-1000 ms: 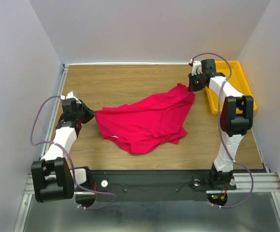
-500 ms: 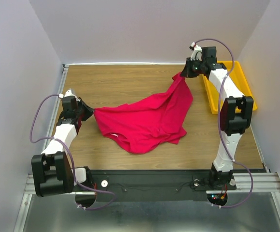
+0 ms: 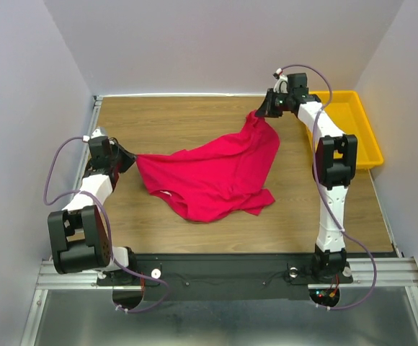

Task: Fold and stack the t-shirts

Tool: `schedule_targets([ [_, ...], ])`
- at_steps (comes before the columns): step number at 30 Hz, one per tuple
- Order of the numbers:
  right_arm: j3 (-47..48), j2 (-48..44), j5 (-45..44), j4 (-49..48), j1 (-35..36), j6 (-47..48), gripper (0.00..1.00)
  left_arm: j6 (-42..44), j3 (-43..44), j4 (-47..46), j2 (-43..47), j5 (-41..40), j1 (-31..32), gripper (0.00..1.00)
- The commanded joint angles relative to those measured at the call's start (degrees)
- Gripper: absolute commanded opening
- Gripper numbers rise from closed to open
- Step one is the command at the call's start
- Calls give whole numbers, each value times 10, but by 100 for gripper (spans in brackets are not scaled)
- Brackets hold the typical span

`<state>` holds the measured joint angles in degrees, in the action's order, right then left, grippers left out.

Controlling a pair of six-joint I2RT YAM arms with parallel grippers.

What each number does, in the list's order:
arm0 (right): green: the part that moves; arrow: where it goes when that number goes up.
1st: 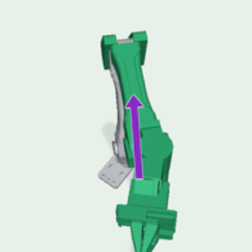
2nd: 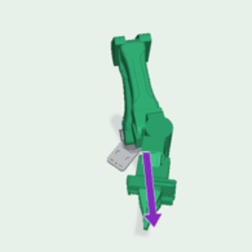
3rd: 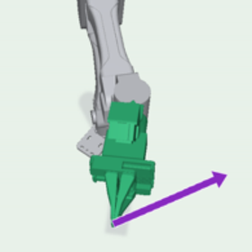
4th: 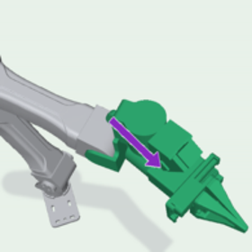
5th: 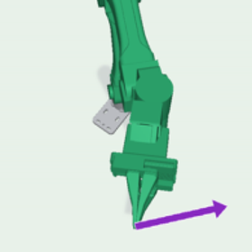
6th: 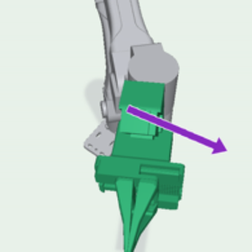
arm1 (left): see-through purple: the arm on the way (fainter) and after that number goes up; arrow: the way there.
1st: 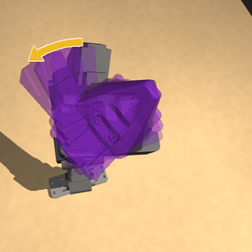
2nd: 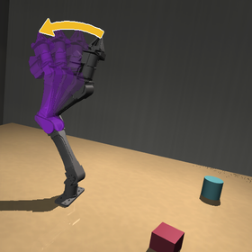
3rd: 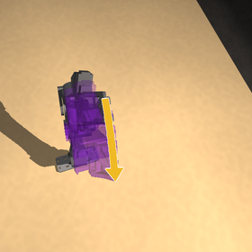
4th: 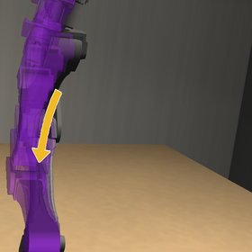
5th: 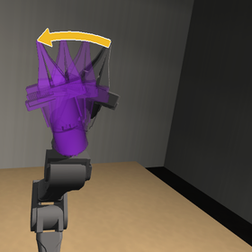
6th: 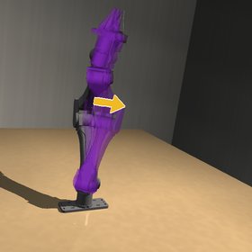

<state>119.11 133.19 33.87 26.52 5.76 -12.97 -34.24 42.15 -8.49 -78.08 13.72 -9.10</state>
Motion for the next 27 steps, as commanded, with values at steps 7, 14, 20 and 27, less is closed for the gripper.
schedule_targets([
  [7,37,8,45,-119,75,-129,19,-29,14,-68,-12,23,-10,0],
  [14,64,24,4,-140,134,-60,72,-25,8,-60,-14,21,-15,0],
  [20,-44,-86,-80,-135,53,46,71,-20,7,-65,-29,23,-17,0],
  [27,-191,-164,-176,-82,1,97,70,-8,-4,-69,-34,31,-17,0],
])
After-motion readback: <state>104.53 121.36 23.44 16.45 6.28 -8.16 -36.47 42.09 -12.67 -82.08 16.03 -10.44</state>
